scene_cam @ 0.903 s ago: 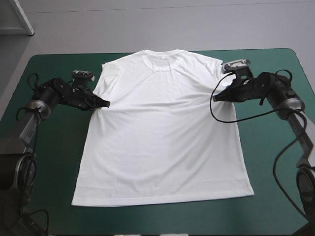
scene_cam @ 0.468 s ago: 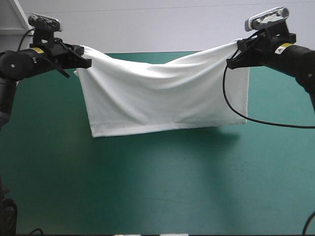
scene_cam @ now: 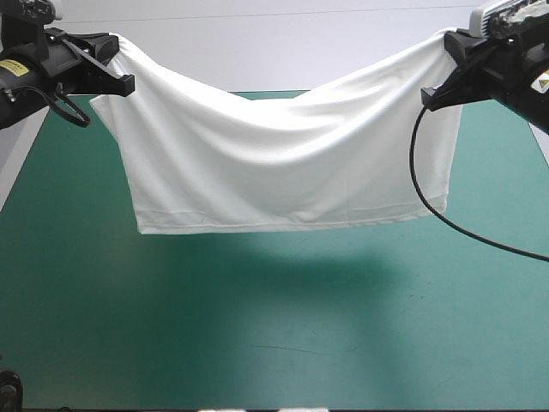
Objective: Fold the cloth
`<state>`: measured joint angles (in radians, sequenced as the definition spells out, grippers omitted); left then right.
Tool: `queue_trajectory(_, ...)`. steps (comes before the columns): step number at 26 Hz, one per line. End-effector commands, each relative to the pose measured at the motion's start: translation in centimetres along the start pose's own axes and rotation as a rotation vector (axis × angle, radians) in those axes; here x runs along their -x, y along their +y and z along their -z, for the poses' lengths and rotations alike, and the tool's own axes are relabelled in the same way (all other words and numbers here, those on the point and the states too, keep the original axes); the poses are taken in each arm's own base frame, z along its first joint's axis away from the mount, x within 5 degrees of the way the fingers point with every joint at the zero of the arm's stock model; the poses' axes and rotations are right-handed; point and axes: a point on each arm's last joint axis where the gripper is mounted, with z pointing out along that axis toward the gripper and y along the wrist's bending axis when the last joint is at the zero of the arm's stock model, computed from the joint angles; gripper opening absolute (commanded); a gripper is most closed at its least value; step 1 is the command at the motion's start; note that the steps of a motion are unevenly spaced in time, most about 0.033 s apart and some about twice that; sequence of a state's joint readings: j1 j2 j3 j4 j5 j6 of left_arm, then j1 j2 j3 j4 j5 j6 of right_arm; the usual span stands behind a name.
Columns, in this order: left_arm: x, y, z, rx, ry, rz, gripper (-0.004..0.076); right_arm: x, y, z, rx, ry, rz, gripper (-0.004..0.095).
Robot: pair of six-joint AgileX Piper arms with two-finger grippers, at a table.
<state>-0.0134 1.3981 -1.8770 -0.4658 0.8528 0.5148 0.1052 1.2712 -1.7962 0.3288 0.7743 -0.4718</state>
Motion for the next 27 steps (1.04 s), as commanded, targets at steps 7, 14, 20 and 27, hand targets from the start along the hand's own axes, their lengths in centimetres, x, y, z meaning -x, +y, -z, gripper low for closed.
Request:
queue_trajectory(7, -0.1, 2.0, -4.6, 0.061, -0.096, 0.049, 0.0019, -1.0, -1.9, -6.4, -0.077, -0.073, -0.017, -0.0014)
queue_trajectory(14, 1.6, 3.8, -9.0, 0.048, -0.108, 0.026, 0.0019, -0.9, -4.2, -12.3, -0.054, -0.077, -0.085, -0.0018)
queue_trajectory(20, 1.9, 4.6, -10.2, 0.062, -0.01, 0.005, 0.0019, -0.2, -4.3, -13.4, -0.003, -0.04, -0.066, -0.0017)
queue_trajectory(27, -6.6, 5.3, -16.0, 0.014, 0.331, 0.083, 0.0019, -9.3, -3.3, -18.5, 0.121, 0.35, -0.112, -0.0013)
